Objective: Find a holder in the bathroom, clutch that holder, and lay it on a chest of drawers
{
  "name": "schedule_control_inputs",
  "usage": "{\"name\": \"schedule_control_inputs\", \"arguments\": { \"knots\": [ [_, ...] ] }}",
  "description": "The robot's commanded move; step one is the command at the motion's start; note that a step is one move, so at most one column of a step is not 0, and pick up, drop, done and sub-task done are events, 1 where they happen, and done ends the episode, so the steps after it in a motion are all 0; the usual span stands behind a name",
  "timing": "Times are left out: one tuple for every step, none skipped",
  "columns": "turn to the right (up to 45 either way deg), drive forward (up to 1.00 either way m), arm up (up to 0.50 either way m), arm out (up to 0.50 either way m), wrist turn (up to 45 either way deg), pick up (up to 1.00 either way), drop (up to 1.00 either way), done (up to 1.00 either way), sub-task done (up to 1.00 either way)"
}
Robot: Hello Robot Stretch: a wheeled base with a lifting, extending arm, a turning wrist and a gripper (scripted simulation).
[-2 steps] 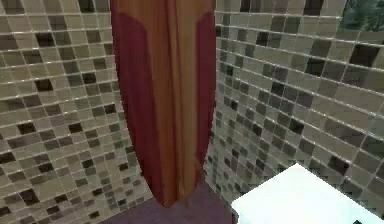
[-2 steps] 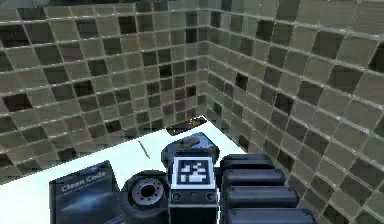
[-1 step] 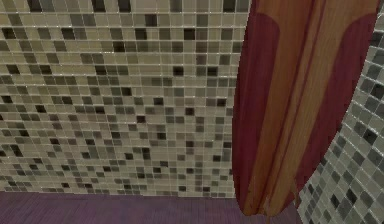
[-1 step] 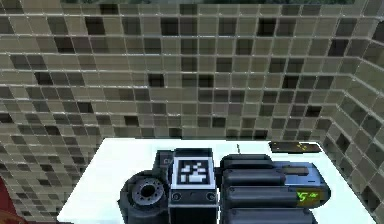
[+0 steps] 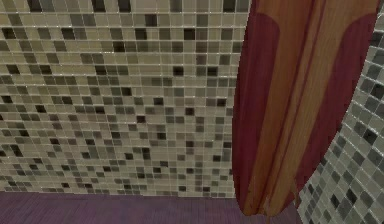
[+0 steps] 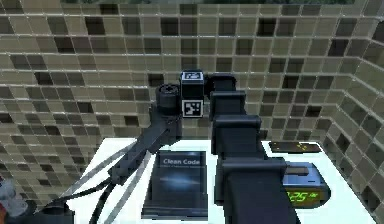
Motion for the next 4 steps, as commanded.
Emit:
{"name": "schedule_control_inputs", "arguments": {
  "knots": [
    [0.0, 0.0, 0.0, 0.0, 45.0, 0.0, 0.0, 0.0, 0.0],
    [0.0, 0.0, 0.0, 0.0, 45.0, 0.0, 0.0, 0.0, 0.0],
    [0.0, 0.0, 0.0, 0.0, 45.0, 0.0, 0.0, 0.0, 0.0],
    [0.0, 0.0, 0.0, 0.0, 9.0, 0.0, 0.0, 0.0, 0.0]
  ]
}}
